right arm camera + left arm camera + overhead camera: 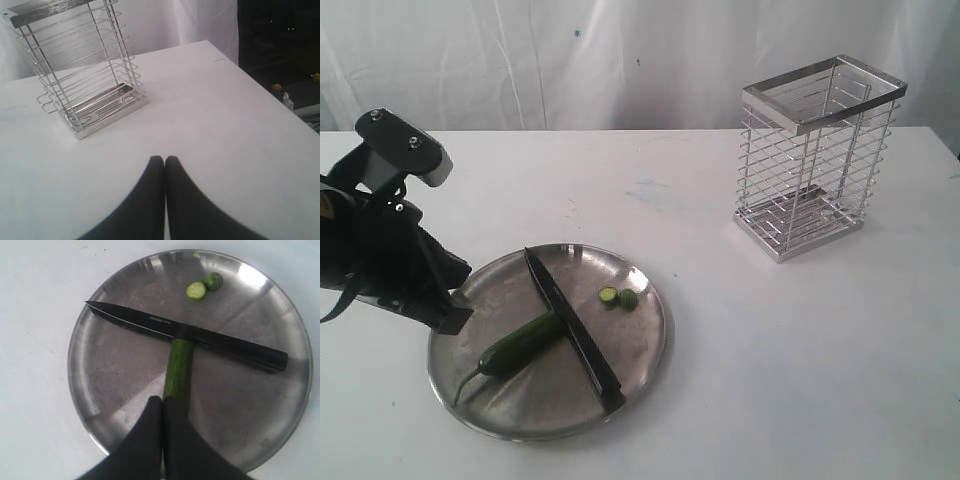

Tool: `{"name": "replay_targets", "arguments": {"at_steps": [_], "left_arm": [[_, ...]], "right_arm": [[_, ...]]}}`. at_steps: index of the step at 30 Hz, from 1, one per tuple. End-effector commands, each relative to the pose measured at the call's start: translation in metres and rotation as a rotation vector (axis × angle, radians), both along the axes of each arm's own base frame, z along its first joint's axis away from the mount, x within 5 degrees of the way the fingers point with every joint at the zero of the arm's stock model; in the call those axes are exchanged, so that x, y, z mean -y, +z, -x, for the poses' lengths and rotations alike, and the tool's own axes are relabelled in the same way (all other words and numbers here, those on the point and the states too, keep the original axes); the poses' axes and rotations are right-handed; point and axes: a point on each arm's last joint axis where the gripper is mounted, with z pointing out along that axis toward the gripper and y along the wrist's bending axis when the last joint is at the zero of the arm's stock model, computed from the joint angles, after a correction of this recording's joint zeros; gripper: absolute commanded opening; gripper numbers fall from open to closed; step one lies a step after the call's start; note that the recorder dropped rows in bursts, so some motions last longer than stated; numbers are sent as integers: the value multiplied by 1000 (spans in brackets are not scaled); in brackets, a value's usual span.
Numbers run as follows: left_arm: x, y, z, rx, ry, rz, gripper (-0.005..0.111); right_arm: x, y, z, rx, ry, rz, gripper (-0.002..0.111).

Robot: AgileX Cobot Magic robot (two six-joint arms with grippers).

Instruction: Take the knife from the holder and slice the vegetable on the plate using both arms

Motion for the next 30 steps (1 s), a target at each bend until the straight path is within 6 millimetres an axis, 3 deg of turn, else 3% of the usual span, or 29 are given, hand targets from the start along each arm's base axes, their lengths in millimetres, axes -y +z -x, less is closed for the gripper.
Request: {"name": "replay_targets", "arguments": {"at_steps": [1,6,11,15,19,24,30], "left_arm": [[0,0,2,-4,1,8,0],[0,2,3,0,1,10,0],[-7,29,21,111,0,51,0],[-22,67,52,290,17,116,0],[-54,95,81,470,158,144,0],[-91,113,110,630,423,98,0],[-100,126,149,787,568,54,0]], "right_arm": [[0,2,0,18,-3,-1,0],[0,2,0,18,-3,-1,0],[0,2,0,18,-3,-1,0],[0,2,0,18,-3,-1,0],[0,2,0,18,-3,-1,0],[0,2,0,18,-3,-1,0],[0,2,0,18,-3,-1,0]]}}
